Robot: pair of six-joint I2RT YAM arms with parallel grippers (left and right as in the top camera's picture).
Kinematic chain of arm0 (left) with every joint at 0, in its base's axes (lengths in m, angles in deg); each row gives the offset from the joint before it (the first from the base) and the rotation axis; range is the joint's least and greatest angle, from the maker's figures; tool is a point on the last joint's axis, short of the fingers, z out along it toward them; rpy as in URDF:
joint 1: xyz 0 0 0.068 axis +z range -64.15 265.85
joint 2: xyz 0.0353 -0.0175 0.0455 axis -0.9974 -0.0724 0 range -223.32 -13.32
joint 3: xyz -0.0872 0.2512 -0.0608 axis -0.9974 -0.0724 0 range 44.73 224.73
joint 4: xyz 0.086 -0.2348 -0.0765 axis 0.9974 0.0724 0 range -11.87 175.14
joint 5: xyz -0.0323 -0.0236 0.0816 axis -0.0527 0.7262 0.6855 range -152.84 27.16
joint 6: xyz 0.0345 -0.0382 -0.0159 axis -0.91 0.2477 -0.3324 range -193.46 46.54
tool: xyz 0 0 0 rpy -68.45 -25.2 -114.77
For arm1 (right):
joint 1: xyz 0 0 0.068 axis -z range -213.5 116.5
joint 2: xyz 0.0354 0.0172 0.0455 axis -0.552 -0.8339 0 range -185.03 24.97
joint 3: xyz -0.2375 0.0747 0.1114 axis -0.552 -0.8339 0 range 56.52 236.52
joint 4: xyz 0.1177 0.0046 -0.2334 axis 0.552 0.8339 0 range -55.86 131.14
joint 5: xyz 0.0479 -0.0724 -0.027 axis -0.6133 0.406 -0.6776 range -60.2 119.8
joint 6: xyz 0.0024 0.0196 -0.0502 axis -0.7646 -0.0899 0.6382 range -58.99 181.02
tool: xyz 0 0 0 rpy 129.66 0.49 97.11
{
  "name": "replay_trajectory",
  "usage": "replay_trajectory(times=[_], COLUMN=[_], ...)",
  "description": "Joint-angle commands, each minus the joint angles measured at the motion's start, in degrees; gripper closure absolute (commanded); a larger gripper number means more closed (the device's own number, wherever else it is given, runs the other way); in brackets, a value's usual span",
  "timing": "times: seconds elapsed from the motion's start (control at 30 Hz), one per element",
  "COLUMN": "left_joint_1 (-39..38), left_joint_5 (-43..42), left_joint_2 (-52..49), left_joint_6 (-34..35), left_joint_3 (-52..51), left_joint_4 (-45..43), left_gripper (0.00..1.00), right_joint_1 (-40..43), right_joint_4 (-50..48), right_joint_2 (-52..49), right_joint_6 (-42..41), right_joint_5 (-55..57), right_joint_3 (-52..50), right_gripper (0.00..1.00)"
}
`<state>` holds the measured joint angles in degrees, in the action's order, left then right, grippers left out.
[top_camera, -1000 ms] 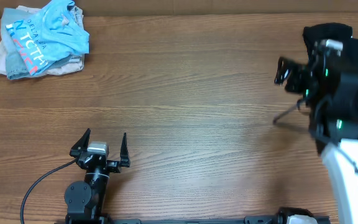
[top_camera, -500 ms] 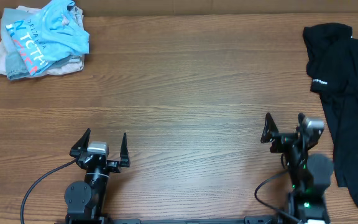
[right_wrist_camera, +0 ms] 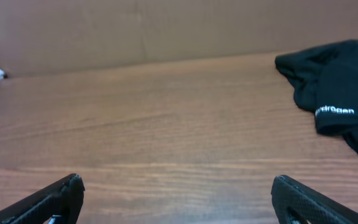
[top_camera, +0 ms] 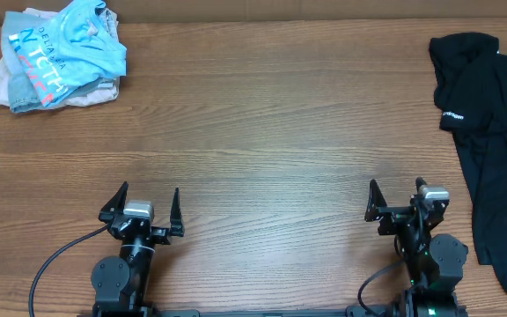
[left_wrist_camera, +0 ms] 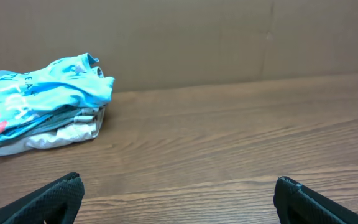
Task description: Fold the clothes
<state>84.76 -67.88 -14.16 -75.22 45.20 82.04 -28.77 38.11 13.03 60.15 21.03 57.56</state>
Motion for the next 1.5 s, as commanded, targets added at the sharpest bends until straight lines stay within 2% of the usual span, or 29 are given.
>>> replay_trajectory(times=[0.0, 0.27, 1.47], left_joint_1=[0.3, 0.3, 0.3], left_joint_5=[0.6, 0.6, 0.6], left_joint_2=[0.6, 0.6, 0.6], left_joint_6=[0.7, 0.7, 0.7], left_joint_3=[-0.2, -0.2, -0.2], left_joint_4=[0.2, 0.2, 0.2], left_gripper=[0.00, 0.00, 0.00], right_joint_1=[-0.7, -3.2, -3.5], right_joint_4=[0.1, 0.0, 0.0], right_joint_2=[3.5, 12.2, 11.8], right_joint_6=[1.4, 1.0, 0.9], right_joint_5=[-0.3, -0.3, -0.3], right_joint_3=[-0.6, -0.6, -0.6], right_gripper=[0.00, 0.00, 0.00])
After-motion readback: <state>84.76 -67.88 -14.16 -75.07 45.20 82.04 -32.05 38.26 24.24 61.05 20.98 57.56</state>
